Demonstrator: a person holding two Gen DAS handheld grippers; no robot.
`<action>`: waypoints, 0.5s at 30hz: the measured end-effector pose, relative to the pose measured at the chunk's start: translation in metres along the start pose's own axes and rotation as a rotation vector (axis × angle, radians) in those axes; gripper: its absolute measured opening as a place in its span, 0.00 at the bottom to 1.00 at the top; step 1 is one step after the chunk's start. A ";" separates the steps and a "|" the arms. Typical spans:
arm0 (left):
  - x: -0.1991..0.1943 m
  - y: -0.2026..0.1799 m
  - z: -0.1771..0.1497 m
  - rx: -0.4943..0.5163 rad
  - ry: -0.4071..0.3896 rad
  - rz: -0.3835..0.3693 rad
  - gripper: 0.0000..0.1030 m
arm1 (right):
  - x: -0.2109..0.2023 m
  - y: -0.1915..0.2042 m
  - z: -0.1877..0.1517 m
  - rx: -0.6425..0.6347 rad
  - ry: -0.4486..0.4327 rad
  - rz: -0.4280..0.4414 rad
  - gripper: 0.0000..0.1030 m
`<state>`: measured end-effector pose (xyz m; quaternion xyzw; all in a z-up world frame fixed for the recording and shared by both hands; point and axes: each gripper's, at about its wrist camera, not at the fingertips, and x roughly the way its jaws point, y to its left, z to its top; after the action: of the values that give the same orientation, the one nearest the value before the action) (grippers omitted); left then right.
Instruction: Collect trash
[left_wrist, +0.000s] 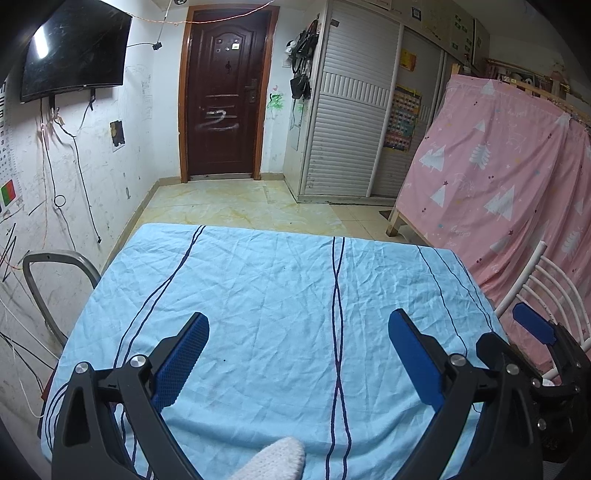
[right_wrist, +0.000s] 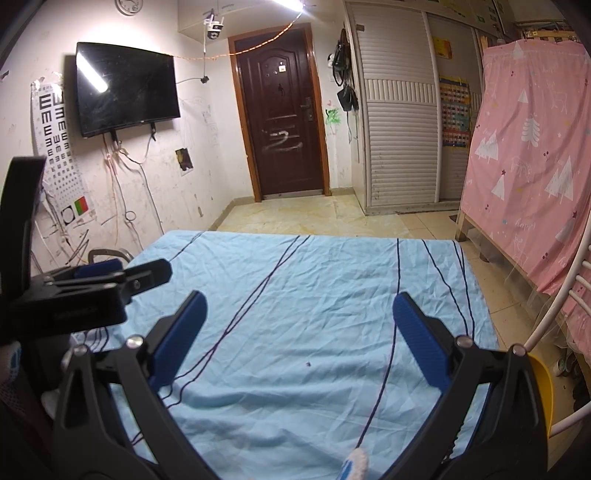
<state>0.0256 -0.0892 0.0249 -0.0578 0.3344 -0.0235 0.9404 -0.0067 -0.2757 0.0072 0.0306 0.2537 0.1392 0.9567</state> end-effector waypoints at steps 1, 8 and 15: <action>0.000 0.000 0.000 -0.001 -0.001 -0.001 0.86 | 0.001 0.000 0.000 -0.001 0.000 0.000 0.94; -0.001 0.000 -0.002 -0.003 -0.004 -0.004 0.86 | 0.000 0.000 -0.001 -0.002 0.002 0.001 0.94; 0.001 0.002 -0.002 -0.014 0.003 -0.009 0.86 | -0.001 -0.001 -0.002 -0.004 0.000 -0.001 0.94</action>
<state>0.0252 -0.0871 0.0228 -0.0656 0.3357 -0.0254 0.9393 -0.0089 -0.2767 0.0059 0.0286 0.2534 0.1393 0.9568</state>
